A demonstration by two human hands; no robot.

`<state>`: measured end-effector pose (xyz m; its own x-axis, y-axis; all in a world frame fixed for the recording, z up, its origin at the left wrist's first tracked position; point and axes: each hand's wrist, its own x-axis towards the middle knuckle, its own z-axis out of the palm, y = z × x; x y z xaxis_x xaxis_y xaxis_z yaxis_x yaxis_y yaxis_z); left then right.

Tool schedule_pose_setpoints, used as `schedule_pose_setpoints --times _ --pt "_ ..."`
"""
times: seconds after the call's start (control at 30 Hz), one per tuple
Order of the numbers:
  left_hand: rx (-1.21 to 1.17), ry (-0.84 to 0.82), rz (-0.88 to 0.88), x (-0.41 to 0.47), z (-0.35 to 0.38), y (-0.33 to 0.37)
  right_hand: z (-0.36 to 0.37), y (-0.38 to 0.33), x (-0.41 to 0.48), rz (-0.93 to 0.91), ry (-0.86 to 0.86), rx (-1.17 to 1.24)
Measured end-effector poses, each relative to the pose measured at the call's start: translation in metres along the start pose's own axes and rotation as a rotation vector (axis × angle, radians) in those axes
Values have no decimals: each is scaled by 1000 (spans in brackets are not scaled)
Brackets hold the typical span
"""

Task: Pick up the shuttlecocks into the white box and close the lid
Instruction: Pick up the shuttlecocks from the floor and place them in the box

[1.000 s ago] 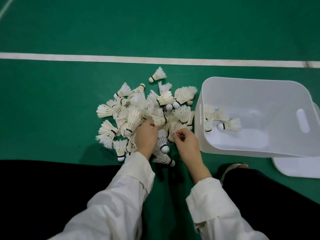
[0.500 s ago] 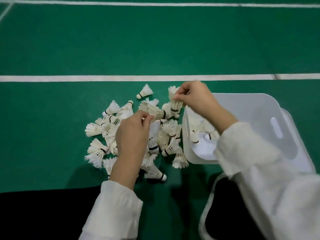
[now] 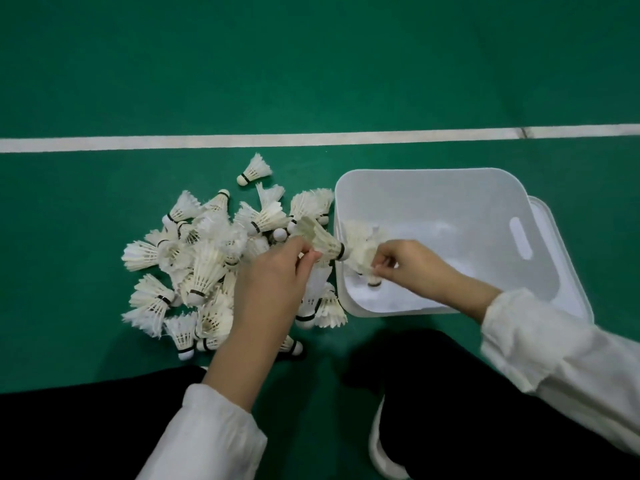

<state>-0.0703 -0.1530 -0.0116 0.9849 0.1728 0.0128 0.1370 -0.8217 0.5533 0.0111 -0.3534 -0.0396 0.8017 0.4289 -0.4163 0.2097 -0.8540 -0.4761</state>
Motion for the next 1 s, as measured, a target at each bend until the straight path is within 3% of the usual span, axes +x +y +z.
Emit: schedule_pose_setpoints --times 0.3,0.4,0.5,0.63,0.77,1.0 --pt "52 -11 116 -4 9 6 30 10 0 -15 -55 90" --pt "55 -26 143 -3 7 7 12 -1 -12 -96 249 200" --pt "69 -62 182 3 6 12 -4 -18 -33 -337 528 264" --pt "68 -95 270 12 9 24 -2 -28 -36 -463 423 -14" --pt "107 -172 305 17 13 30 -1 -21 -26 -438 419 -56" --pt "18 -161 405 34 11 41 -13 -19 -23 -398 429 -208"
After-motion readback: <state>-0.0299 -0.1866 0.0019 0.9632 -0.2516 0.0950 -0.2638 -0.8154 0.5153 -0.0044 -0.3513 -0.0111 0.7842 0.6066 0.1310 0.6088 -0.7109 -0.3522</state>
